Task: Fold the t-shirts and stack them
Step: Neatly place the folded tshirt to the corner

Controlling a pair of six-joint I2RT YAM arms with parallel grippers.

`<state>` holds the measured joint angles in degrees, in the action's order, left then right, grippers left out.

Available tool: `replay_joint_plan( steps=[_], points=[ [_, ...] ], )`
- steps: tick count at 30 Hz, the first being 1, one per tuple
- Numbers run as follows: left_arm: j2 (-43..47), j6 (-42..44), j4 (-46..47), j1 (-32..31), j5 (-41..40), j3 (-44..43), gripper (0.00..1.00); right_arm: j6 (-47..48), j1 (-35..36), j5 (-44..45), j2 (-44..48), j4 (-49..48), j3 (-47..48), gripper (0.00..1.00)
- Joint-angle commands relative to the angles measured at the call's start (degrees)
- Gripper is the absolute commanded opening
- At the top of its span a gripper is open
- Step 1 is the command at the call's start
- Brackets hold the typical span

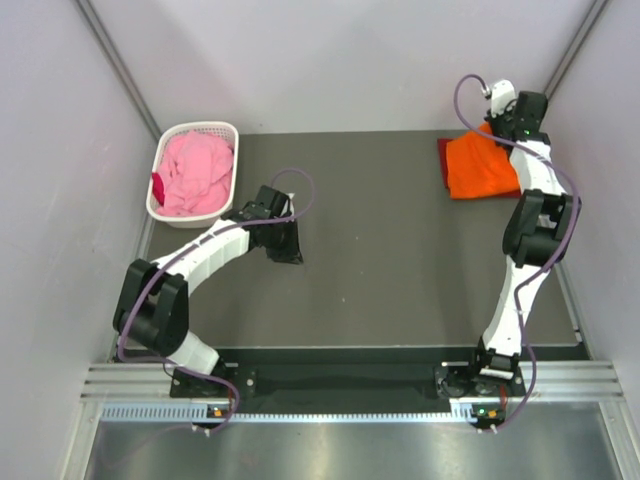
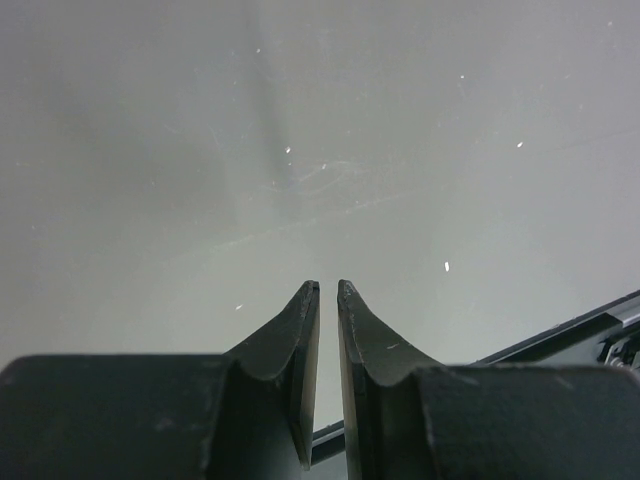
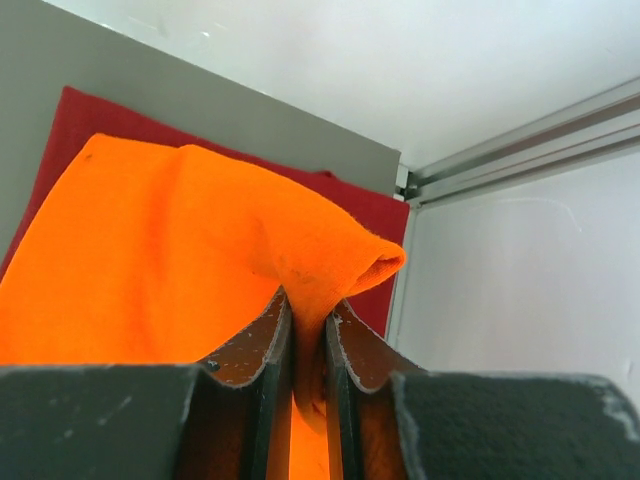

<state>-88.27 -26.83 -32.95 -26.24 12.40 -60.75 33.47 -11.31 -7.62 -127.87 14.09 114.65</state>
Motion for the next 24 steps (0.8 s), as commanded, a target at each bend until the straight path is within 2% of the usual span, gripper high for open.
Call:
replay_joint_plan(
  steps=[1, 8, 18, 22, 24],
  points=[
    [-0.2, 0.5, 1.9, 0.2, 0.5, -0.9, 0.18, 0.9, -0.4, -1.5, 1.5, -7.1, 1.8, 0.02],
    [-0.7, 0.8, 1.0, 0.2, -0.4, -1.6, 0.18, 0.5, -0.6, -1.4, -1.3, -8.1, 3.6, 0.03],
    [-1.2, 0.8, 0.7, 0.2, -1.2, -1.7, 0.18, 0.0, -1.2, 4.1, -8.4, -7.8, 9.6, 0.04],
    [-1.4, 0.8, 0.6, 0.2, -1.3, -1.7, 0.18, -0.6, -1.8, 7.3, -10.6, -8.3, 11.5, 0.17],
    [-1.4, 0.7, 0.5, 0.2, -1.3, -1.7, 0.18, -1.0, -1.7, 7.4, -10.6, -9.4, 11.4, 0.2]
  ],
)
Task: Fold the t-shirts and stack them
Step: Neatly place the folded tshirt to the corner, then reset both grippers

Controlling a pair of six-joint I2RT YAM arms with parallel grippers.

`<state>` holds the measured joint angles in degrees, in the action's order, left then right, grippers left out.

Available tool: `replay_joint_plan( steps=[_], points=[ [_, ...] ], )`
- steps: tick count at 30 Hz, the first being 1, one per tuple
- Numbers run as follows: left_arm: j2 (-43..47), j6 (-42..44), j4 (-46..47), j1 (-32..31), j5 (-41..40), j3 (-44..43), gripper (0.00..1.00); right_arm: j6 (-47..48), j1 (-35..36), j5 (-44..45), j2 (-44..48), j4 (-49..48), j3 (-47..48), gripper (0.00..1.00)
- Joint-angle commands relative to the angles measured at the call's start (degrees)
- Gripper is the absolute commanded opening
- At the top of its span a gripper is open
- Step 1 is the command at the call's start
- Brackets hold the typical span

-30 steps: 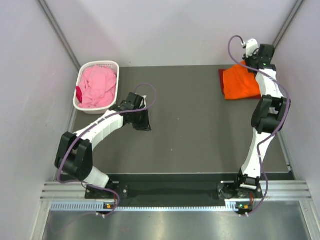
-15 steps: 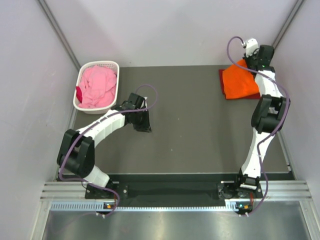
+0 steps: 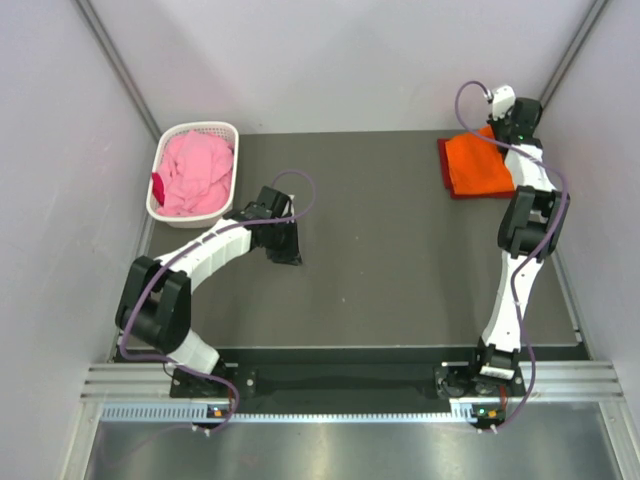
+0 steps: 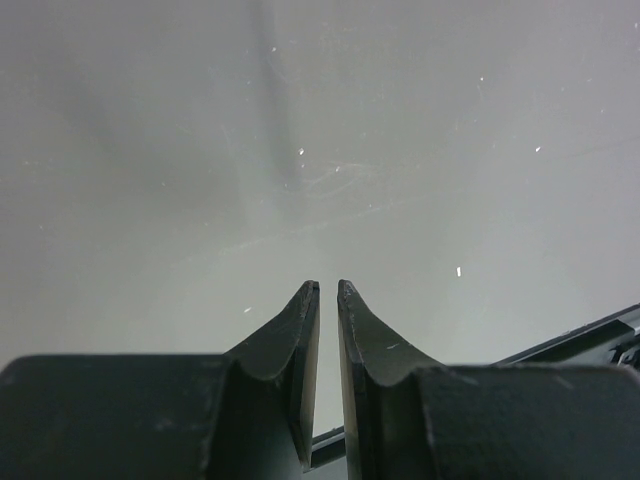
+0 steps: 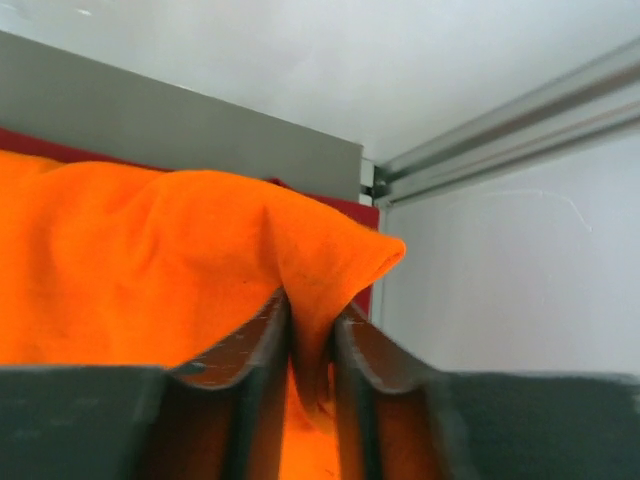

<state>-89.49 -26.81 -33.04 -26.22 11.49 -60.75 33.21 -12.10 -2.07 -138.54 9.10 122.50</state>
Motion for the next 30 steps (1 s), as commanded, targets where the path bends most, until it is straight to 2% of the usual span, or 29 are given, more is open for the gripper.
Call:
replay_joint_plan(
  steps=[1, 2, 3, 5, 7, 11, 15, 16, 19, 20, 22, 30],
  points=[
    [0.1, 0.6, 0.7, 0.2, -0.2, -1.7, 0.19, -1.8, -1.0, 3.4, 0.1, -5.1, 3.5, 0.25],
    [0.1, 0.7, 0.6, 0.2, -0.1, -1.7, 0.19, -2.5, -1.0, 3.9, 0.2, -5.8, 3.5, 0.28],
    [0.4, 0.6, 0.8, 0.2, -0.1, -1.7, 0.19, -4.0, -0.8, 5.0, 0.3, -6.0, 3.5, 0.39],
    [0.7, 0.6, 0.5, 0.2, 0.5, -1.7, 0.19, -5.3, -0.6, 7.0, 0.6, -6.0, 3.5, 0.53],
    [1.7, 0.5, 0.3, 0.2, 1.0, -1.7, 0.19, -7.4, -0.3, 10.8, 2.2, -6.0, 2.4, 0.61],
    [4.4, 0.5, 0.9, 0.2, 0.9, -1.1, 0.2, -12.5, 0.4, 13.6, 6.6, -3.8, -0.1, 0.62],
    [6.1, 0.4, 0.9, 0.2, 1.9, -2.4, 0.2, -19.8, 1.5, 11.7, 12.9, -0.2, -4.1, 0.52],
    [6.6, 0.4, 1.0, 0.2, 2.0, -3.1, 0.2, -23.0, 1.8, 9.6, 14.0, 0.3, -6.9, 0.4],
    [8.0, -0.2, 1.0, 0.2, 2.3, -4.1, 0.2, -28.4, 2.3, 4.8, 18.4, 2.3, -13.3, 0.19],
    [8.4, -0.2, 1.7, 0.3, 2.4, -4.0, 0.2, -29.9, 2.3, 3.7, 19.4, 4.0, -14.6, 0.16],
    [8.5, -0.6, 1.9, 0.2, 3.0, -4.0, 0.2, -32.8, 2.5, -0.1, 21.6, 5.7, -17.5, 0.13],
    [8.7, -3.7, 2.7, 0.2, 6.9, -5.2, 0.2, -38.7, 3.4, -5.8, 24.5, 8.8, -26.3, 0.13]
  ],
)
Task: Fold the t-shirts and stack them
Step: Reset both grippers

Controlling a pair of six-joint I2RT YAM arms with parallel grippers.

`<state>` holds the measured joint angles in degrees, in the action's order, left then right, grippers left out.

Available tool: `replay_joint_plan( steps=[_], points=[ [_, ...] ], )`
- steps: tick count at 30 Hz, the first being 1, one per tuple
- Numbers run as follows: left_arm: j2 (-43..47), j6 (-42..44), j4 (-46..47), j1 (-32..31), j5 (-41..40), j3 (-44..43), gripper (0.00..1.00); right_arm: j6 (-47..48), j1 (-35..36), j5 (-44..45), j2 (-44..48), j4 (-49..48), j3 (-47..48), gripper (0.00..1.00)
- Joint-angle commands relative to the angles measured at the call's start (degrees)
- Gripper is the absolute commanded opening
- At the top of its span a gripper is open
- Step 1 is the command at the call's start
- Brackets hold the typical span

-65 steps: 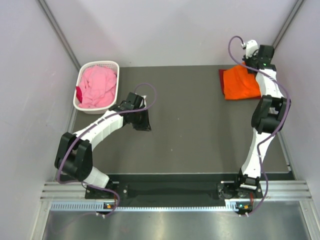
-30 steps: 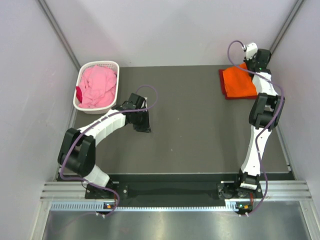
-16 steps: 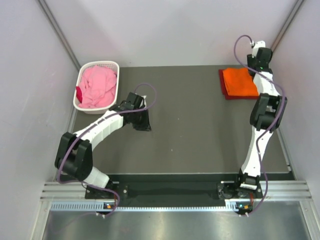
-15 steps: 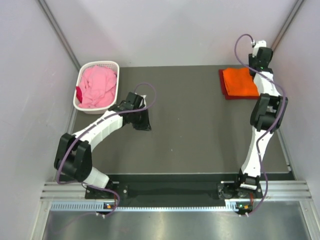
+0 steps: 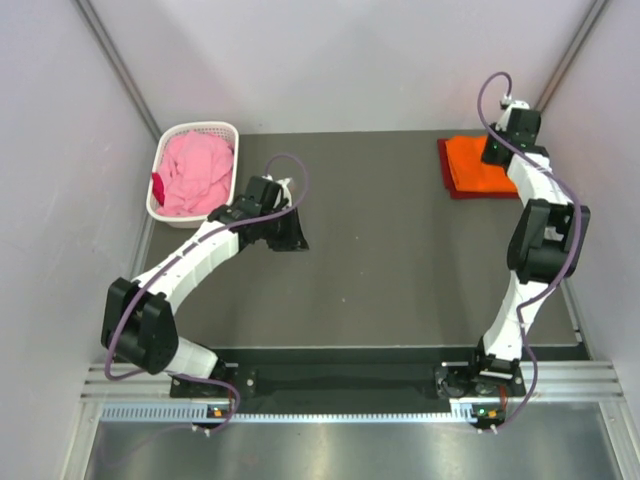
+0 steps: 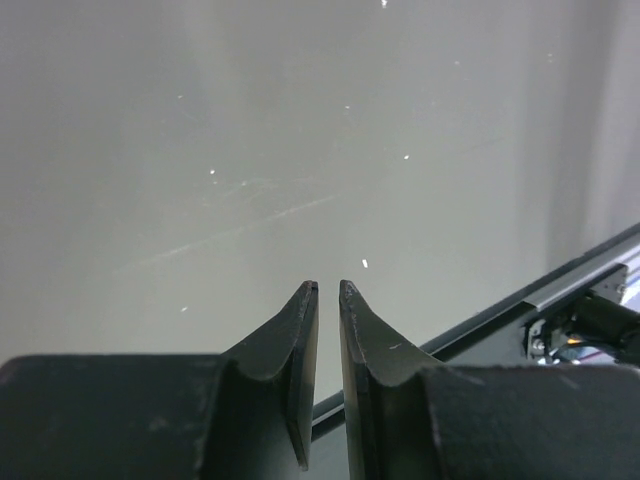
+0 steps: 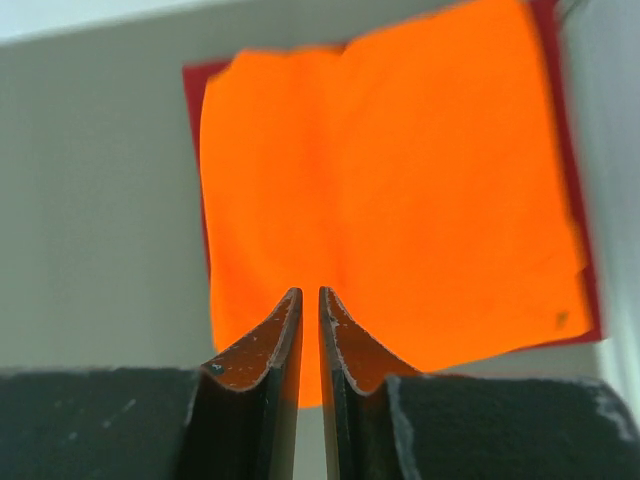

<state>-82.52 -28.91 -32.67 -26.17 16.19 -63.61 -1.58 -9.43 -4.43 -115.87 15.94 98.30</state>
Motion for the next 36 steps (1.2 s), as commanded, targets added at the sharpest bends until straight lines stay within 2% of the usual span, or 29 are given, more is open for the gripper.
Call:
replay_joint_plan(
  steps=[1, 9, 16, 19, 23, 27, 29, 30, 32, 34, 35, 36],
  points=[
    [1.7, -1.6, 2.4, 0.2, 1.8, -2.4, 0.2, -4.2, 0.8, -3.3, 1.7, 2.2, -2.8, 0.13],
    [0.4, 0.0, 0.5, 0.2, -2.6, -3.7, 0.2, -5.0, 0.8, -3.8, -0.3, -2.7, -10.6, 0.13],
    [-0.5, 0.6, -1.2, 0.2, -4.4, -6.7, 0.2, -4.5, 0.9, -1.9, -2.5, 1.8, -6.8, 0.13],
    [0.4, 0.7, -0.9, 0.2, -4.4, -7.5, 0.2, -4.6, 1.8, 0.5, -0.2, 6.2, -5.2, 0.15],
    [2.1, 0.5, 1.8, 0.2, -5.5, -8.8, 0.2, -5.3, 5.5, 4.1, 7.0, 17.0, -2.9, 0.19],
    [5.0, -0.4, 6.9, 0.3, -6.0, -9.2, 0.2, -8.3, 12.0, 3.3, 17.5, 20.9, -10.4, 0.25],
    [7.3, -0.4, 9.5, 0.3, -6.9, -9.2, 0.22, -10.3, 13.6, 2.1, 25.2, 21.0, -14.6, 0.31],
    [8.9, -0.2, 10.2, 0.3, -7.1, -9.2, 0.23, -10.9, 15.1, -0.8, 28.0, 20.3, -18.8, 0.37],
    [10.7, 0.6, 12.6, 0.2, -6.6, -8.5, 0.28, -11.5, 17.1, -1.2, 35.2, 20.7, -22.8, 0.45],
    [14.4, 1.5, 14.4, 0.2, -6.6, -7.1, 0.38, -11.9, 20.1, -4.2, 40.0, 21.0, -25.0, 0.63],
    [15.5, 1.4, 15.3, 0.2, -7.2, -5.5, 0.46, -12.4, 20.7, -5.3, 44.5, 21.0, -26.3, 0.77],
    [17.9, 1.0, 15.3, 0.2, -7.6, -4.9, 0.48, -14.0, 21.4, -6.2, 46.9, 20.8, -28.8, 0.99]
  ],
)
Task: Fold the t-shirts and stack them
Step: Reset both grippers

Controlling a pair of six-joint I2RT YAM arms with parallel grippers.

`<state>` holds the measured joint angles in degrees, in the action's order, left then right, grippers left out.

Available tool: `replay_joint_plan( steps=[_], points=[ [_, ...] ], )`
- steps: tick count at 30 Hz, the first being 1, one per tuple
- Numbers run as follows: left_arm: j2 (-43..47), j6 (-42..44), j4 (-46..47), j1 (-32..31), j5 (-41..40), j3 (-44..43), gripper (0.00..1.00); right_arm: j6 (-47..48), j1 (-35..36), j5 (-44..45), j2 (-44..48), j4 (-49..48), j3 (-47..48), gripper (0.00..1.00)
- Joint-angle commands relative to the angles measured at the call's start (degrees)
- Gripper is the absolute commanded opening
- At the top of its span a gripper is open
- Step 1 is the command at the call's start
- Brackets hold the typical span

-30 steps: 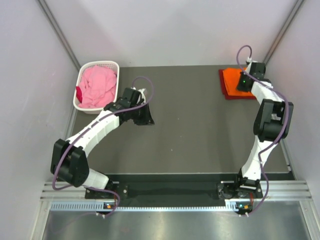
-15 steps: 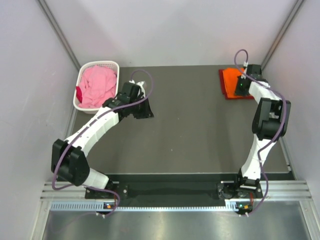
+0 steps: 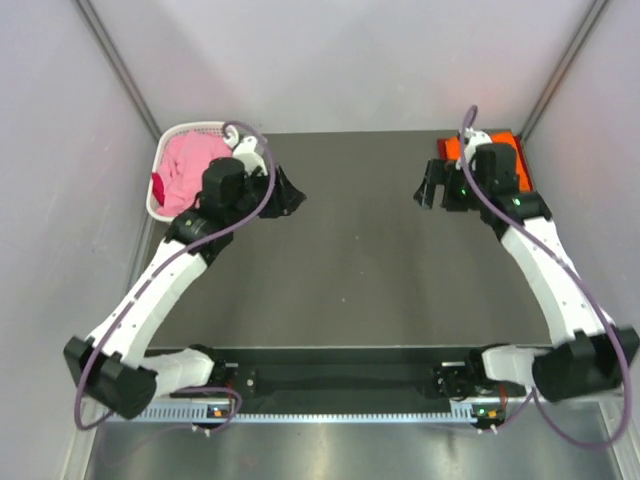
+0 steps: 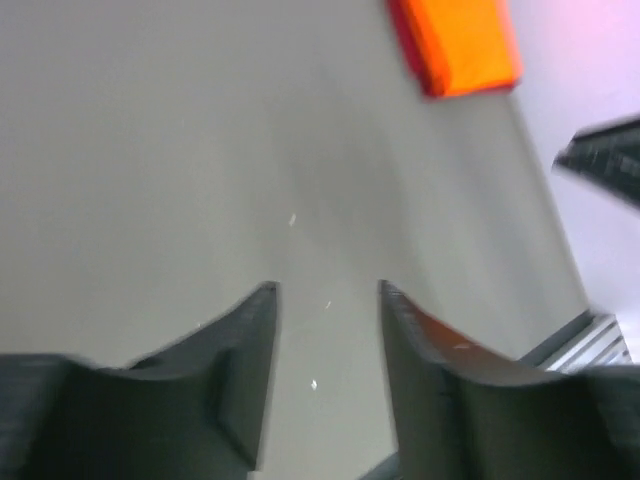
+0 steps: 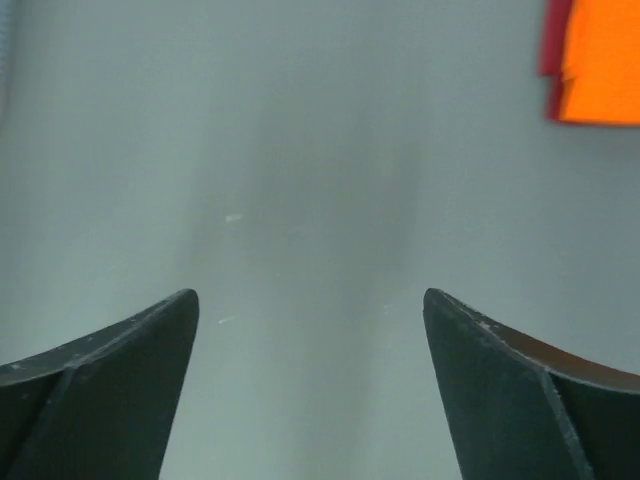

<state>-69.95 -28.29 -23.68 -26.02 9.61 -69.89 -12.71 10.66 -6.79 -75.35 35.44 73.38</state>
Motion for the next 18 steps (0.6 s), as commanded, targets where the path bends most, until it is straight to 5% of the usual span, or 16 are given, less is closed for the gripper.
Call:
replay_joint_plan(
  steps=[1, 3, 4, 11, 18],
  points=[
    [6.2, 0.2, 6.1, 0.1, -1.5, 1.9, 0.53, -3.6, 1.3, -6.7, 8.7, -0.2, -5.3, 0.99],
    [8.4, -0.7, 4.4, 0.1, -1.4, 2.6, 0.93, -7.0, 1.4, -7.5, 15.3, -1.2, -9.2, 1.0],
    [9.0, -1.1, 3.3, 0.1, -1.2, 2.7, 0.99, -8.4, 1.4, -6.4, 17.2, -1.5, -10.4, 1.0],
    [11.5, -2.5, -1.9, 0.1, 3.1, 2.8, 0.99, -13.4, 1.5, -6.3, 30.6, -2.4, -18.5, 1.0],
    [13.8, -2.1, -1.9, 0.1, 1.6, 5.2, 0.98, -12.6, 1.5, -7.9, 32.6, -4.2, -19.0, 1.0]
  ],
)
